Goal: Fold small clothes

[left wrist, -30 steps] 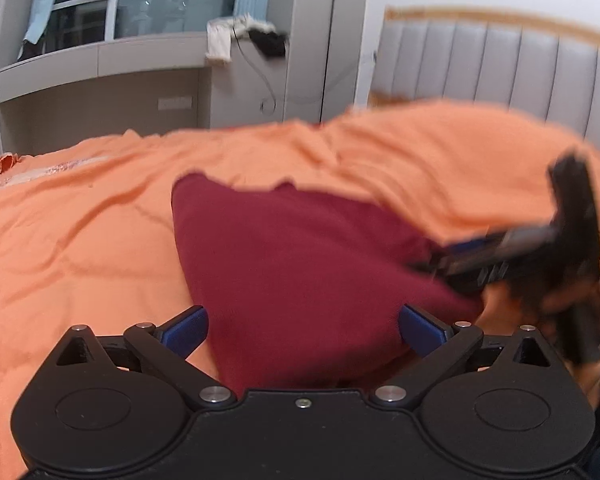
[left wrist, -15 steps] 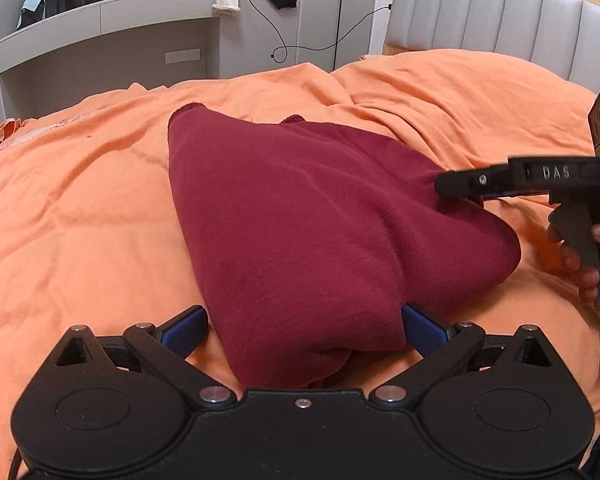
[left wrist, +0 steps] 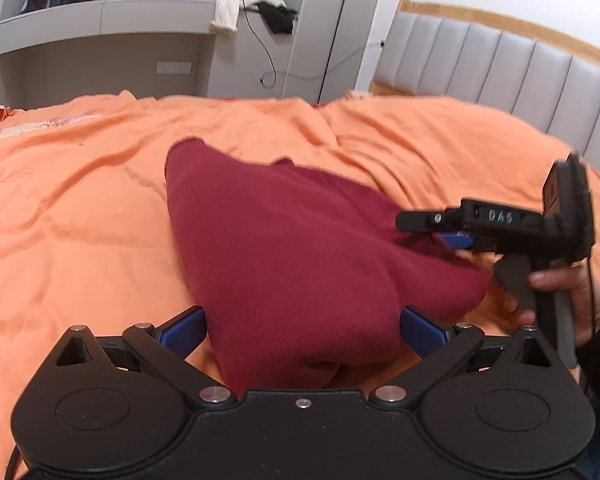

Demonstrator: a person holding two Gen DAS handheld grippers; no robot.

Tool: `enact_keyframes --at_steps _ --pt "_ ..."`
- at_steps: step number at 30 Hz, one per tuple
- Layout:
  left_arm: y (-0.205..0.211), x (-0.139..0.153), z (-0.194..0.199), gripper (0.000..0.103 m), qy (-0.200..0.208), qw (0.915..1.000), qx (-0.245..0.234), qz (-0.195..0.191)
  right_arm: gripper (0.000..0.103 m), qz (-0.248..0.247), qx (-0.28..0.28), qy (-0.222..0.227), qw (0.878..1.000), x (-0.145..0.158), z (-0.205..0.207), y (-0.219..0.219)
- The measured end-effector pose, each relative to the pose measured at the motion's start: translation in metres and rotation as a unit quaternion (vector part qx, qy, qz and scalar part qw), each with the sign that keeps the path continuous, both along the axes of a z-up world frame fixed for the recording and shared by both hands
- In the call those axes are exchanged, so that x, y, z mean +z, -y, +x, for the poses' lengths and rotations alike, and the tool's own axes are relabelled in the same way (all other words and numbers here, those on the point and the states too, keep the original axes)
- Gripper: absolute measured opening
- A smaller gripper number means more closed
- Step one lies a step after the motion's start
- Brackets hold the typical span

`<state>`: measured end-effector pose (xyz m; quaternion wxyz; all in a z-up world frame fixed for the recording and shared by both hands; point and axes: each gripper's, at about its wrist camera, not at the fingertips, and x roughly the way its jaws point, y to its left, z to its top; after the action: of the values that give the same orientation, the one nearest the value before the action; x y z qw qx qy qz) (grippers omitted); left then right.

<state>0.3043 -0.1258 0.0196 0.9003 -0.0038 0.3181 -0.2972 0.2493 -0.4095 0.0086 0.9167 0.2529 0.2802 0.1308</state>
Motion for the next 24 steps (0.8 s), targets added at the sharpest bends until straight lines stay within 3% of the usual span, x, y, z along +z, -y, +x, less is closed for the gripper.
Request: enact_keyframes --at_steps 4,7,10,19,24 --pt "-0.011 0.014 0.001 0.102 0.03 0.9988 0.023 -0.031 0.103 0.014 -0.008 0.001 1.0 -0.003 0.006 0.001" --pt "-0.017 0.017 0.01 0.102 0.034 0.997 0.062 -0.031 0.103 0.017 -0.012 0.004 1.0 -0.004 0.01 -0.002" --pt "-0.018 0.011 0.028 0.102 0.009 0.9958 0.086 -0.03 0.1 0.015 -0.008 0.006 1.0 -0.005 0.012 -0.006" --pt "-0.03 -0.008 0.061 0.102 -0.055 0.9935 0.056 -0.083 0.096 0.013 0.002 -0.002 1.0 -0.011 0.017 -0.014" --pt "-0.02 -0.023 0.06 0.102 -0.071 0.9946 0.057 -0.051 0.094 -0.005 0.004 -0.008 1.0 -0.014 0.019 -0.021"
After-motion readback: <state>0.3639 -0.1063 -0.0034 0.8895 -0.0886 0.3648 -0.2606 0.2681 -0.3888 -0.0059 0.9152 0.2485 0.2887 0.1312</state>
